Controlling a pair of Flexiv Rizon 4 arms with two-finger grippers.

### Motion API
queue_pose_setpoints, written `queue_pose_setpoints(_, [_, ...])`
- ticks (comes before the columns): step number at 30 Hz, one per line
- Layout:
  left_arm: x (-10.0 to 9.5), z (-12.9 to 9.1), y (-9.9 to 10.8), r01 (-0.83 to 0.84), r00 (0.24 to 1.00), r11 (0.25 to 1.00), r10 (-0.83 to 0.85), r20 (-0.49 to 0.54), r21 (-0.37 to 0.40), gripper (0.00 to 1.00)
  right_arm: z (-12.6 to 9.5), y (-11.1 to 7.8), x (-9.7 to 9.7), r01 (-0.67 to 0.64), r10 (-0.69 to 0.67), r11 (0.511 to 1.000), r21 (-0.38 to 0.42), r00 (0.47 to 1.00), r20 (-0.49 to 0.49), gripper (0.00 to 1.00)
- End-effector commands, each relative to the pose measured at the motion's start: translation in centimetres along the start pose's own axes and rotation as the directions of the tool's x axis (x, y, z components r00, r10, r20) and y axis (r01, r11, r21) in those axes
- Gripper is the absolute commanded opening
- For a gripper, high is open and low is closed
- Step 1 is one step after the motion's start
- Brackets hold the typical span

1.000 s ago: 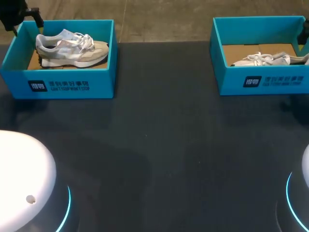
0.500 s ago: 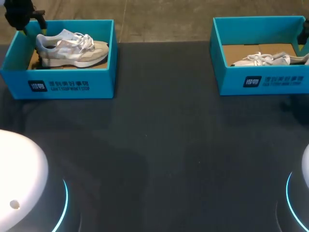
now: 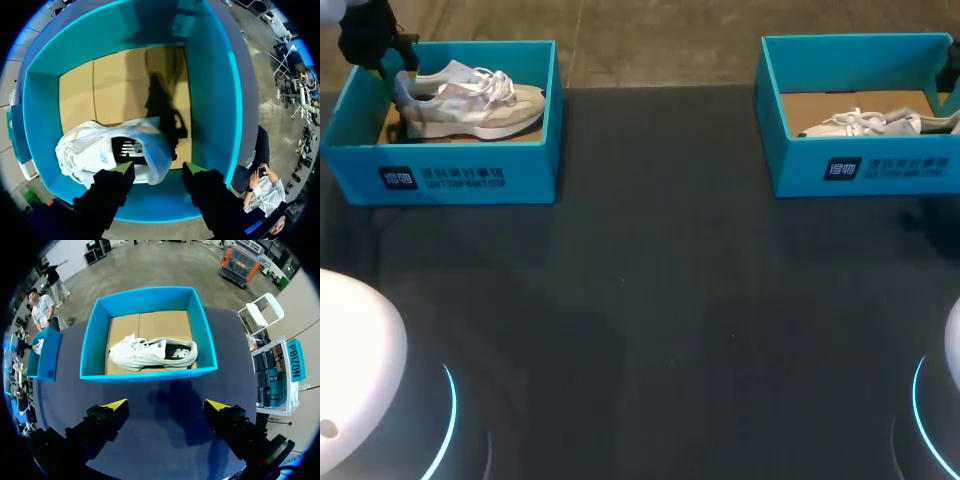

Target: Take the shoe out of the shoebox, open the shoe tongue, remove and reinsert the insole, then place the shoe into the shoebox

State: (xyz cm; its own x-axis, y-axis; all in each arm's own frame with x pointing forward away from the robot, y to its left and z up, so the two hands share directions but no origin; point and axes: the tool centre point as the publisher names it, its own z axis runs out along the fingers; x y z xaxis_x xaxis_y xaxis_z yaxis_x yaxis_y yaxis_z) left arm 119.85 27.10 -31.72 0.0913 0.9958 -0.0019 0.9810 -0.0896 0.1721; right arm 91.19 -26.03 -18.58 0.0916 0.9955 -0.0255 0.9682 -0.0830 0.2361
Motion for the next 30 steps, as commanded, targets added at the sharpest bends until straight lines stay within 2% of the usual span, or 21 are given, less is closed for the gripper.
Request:
queue_pose_setpoints(1, [0.2,1.4,0.5,0.003,1.0,1.0,-0.003,0.014,-0.001,0.56,0.1,0.1,0.0,0.0,0.0,1.0,0.0,1.0,-0.001,1.0])
queue_pose_setpoints(5, [0.3,2.0,0.5,-0.008,1.0,1.0,0.008,0.026,0.002,0.5,0.1,0.1,0.0,0.0,0.0,1.0,0.0,1.0,-0.001,1.0])
queue_pose_setpoints(12, [0.8,3.1,0.5,-0.002,1.0,1.0,0.001,0.03,0.026,0.5,0.1,0.1,0.0,0.0,0.0,1.0,0.0,1.0,-0.001,1.0])
queue_pose_setpoints(15, [1.0,3.6,0.4,0.001,0.999,0.999,-0.002,0.036,0.042,0.52,0.1,0.1,0.0,0.0,0.0,1.0,0.0,1.0,-0.001,1.0])
queue_pose_setpoints(19, [1.2,4.0,0.1,0.011,0.998,0.998,-0.015,0.055,0.066,0.63,0.1,0.1,0.0,0.0,0.0,1.0,0.0,1.0,-0.001,1.0])
queue_pose_setpoints(29, [1.2,5.6,-0.4,0.007,0.999,0.996,-0.01,0.035,0.086,0.55,0.1,0.1,0.0,0.0,0.0,1.0,0.0,1.0,-0.001,1.0])
queue_pose_setpoints(30, [1.2,5.8,-0.4,0.009,0.999,0.996,-0.012,0.033,0.089,0.51,0.1,0.1,0.0,0.0,0.0,1.0,0.0,1.0,-0.001,1.0])
